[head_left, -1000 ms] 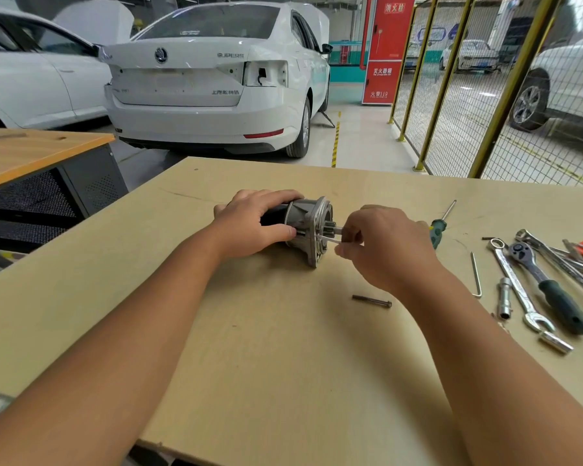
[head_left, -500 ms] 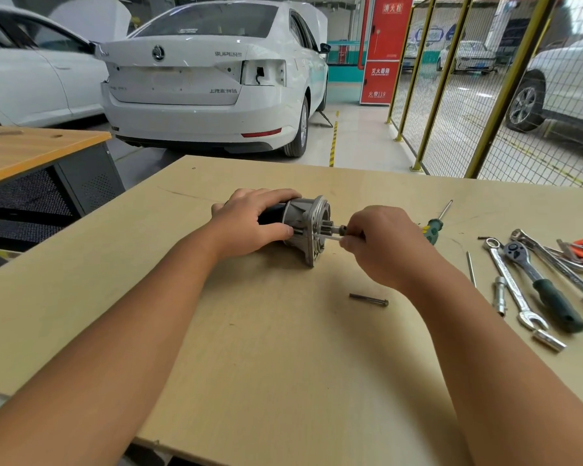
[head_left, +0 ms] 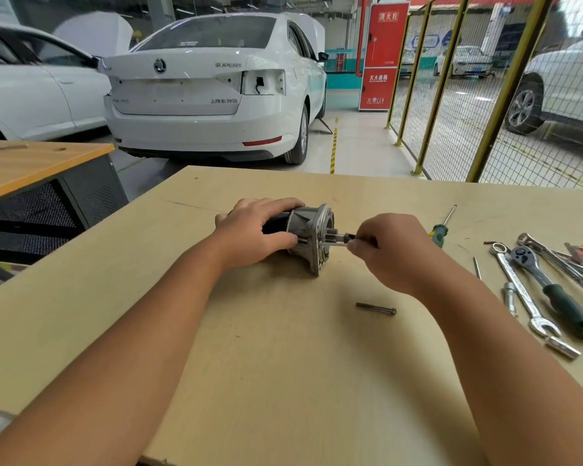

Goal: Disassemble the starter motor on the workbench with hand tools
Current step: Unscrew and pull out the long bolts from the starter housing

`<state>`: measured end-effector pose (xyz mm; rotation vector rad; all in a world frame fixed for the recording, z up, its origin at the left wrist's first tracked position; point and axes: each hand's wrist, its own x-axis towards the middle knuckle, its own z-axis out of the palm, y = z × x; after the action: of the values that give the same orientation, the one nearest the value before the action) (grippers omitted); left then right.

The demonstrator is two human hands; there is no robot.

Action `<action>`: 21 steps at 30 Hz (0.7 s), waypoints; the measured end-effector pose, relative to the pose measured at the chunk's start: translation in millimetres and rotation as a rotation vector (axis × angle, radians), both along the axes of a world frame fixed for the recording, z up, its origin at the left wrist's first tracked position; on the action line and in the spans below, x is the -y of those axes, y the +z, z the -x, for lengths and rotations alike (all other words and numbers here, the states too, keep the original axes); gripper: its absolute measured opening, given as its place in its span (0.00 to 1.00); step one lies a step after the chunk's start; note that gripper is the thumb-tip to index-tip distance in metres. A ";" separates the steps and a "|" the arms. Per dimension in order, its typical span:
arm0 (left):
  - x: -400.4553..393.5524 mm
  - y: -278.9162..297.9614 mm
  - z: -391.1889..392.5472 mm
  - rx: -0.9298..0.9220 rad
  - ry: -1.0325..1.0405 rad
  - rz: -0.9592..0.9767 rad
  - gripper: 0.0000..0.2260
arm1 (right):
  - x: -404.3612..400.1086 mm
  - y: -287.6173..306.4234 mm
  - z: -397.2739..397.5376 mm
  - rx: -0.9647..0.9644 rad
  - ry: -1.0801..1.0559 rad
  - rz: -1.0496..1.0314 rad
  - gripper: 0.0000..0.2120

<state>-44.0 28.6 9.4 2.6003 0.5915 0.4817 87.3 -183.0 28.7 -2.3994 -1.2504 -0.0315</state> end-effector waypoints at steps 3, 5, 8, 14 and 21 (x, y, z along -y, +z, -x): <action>-0.5 0.5 0.1 -0.008 -0.005 -0.010 0.25 | 0.4 0.2 3.3 0.095 -0.032 -0.012 0.07; -1.1 -0.3 -0.2 -0.011 -0.003 -0.008 0.26 | 1.9 1.0 6.8 0.123 -0.065 -0.034 0.05; -2.7 -1.4 -0.5 -0.007 -0.006 -0.010 0.26 | 2.5 -0.7 5.7 0.101 -0.065 -0.075 0.06; -3.0 -0.2 -0.8 0.002 -0.004 -0.003 0.26 | 1.9 0.7 3.3 -0.019 0.014 -0.219 0.09; -1.7 -0.9 -0.9 -0.007 0.004 -0.015 0.27 | -0.2 -0.4 1.8 0.057 0.027 -0.106 0.07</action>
<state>-43.1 30.3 8.5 2.6164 0.5970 0.4806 85.5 -182.8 28.3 -2.3057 -1.2734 -0.1549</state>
